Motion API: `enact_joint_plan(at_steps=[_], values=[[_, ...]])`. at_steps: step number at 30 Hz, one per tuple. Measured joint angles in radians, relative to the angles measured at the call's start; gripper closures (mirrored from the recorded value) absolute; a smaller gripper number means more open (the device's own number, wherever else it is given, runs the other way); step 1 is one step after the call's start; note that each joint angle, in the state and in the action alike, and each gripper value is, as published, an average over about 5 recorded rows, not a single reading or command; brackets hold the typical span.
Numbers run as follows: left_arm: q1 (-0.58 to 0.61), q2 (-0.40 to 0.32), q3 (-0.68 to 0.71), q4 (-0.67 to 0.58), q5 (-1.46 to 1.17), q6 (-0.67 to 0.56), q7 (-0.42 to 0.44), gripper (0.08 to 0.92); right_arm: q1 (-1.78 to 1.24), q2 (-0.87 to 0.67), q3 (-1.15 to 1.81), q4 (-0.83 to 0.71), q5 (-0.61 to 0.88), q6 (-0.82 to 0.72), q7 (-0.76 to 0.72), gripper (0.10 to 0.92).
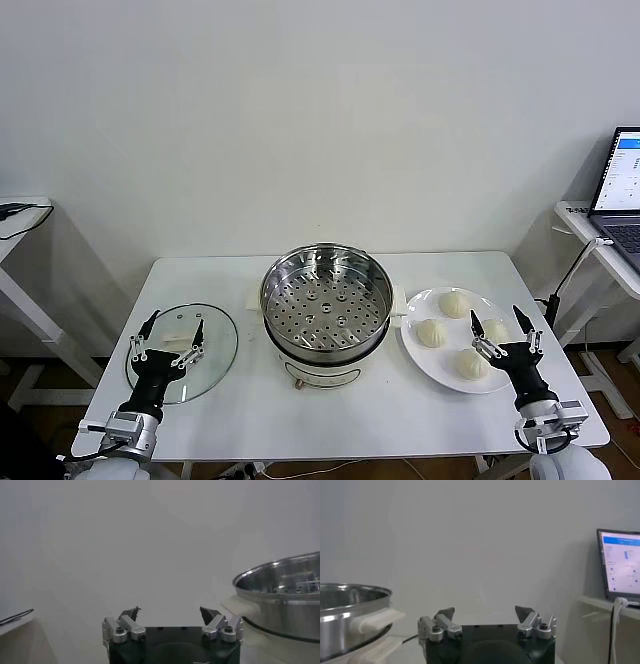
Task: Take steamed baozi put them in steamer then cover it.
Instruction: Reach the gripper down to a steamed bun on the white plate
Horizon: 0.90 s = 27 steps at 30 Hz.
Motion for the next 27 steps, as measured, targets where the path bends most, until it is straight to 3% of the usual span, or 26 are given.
enact_joint_plan(at_steps=[7,16,27], values=[[-0.001,0.007,-0.006,-0.002,0.004,-0.006,0.005,0.177,0.083,-0.078,-0.029,-0.057,-0.079,-0.040,-0.001,0.203],[-0.003,0.013,-0.015,-0.007,0.012,-0.012,0.013,0.177,0.321,-0.306,-0.199,-0.203,-0.269,-0.131,-0.064,0.203],[-0.002,0.007,-0.026,0.001,0.014,-0.014,0.014,0.177,0.813,-0.531,-0.669,-0.437,-0.431,-0.164,-0.400,0.203]])
